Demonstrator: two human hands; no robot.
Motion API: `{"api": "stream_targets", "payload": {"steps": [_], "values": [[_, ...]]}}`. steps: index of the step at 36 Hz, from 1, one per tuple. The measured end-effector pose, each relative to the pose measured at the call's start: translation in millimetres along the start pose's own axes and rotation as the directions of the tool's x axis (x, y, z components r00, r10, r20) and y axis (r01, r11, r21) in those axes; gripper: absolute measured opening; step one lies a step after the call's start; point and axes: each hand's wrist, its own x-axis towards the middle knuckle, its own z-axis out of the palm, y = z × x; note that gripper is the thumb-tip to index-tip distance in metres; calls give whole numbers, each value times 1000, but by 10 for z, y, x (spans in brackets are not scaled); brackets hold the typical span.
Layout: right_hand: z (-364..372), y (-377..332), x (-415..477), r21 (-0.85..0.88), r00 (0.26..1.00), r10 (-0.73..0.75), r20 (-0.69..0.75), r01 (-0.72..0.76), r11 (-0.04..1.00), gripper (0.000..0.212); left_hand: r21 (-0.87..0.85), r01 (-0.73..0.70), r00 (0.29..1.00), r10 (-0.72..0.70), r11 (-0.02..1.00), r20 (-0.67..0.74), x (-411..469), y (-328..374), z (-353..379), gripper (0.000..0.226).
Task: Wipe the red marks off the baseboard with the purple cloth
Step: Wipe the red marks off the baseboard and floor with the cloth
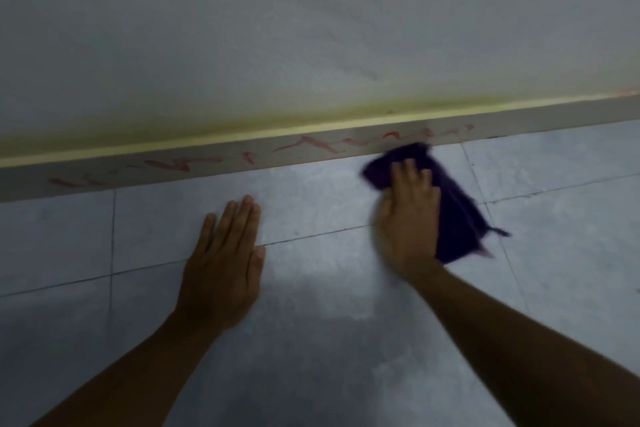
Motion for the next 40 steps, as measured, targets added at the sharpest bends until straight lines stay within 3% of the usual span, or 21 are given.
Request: {"api": "stream_targets", "payload": {"steps": [2,5,7,9,11,14,17,20,22,25,27,29,31,33,35,37,40], "values": [[140,-304,-230,65,970,-236,64,232,970,53,-8,9,1000,-9,1000,16,12,17,-21,65],[215,-292,-505,157,823,-551,138,531,833,51,-54,2,999,0,999,36,78,111,-41,66],[155,39,-565,197,750,-649,130,622,758,53,-90,-17,999,20,996,36,150,206,-39,66],[61,482,-552,199,761,-644,77,621,758,54,-107,-37,998,42,994,45,230,294,-24,66],[-55,919,-448,180,855,-518,28,506,844,52,-95,-51,997,57,994,60,286,361,12,67],[-226,1428,-71,121,992,-125,20,122,985,55,-45,-41,998,43,998,46,323,421,77,67],[-273,1576,482,26,974,228,-3,-228,973,61,-19,-37,999,38,999,29,336,416,139,67],[-188,1201,783,51,921,389,-36,-387,921,61,0,-40,999,40,999,32,349,410,169,68],[-66,794,672,40,947,315,-62,-313,949,59,10,-36,999,36,999,38,350,422,164,67],[112,280,181,103,999,-35,-31,38,994,50,17,-33,998,32,999,57,355,413,156,67],[158,167,-67,185,964,-264,26,255,949,48,10,-30,997,30,999,70,358,405,148,68],[142,276,-79,219,940,-340,16,328,919,47,6,-30,997,29,1000,74,364,395,150,67],[85,478,28,246,971,-236,-35,237,940,46,6,-33,997,32,999,64,371,389,141,67],[2,718,211,265,994,-19,-106,46,963,43,6,-40,998,40,999,53,364,375,146,67],[-102,942,460,338,959,223,-175,-154,928,34,2,-39,998,39,999,44,355,366,155,67],[-182,1069,691,478,855,465,-230,-317,819,29,2,-41,998,41,999,37,353,365,171,67],[-253,969,916,692,641,711,-290,-373,618,28,3,-43,999,43,999,30,358,367,180,68]]}}
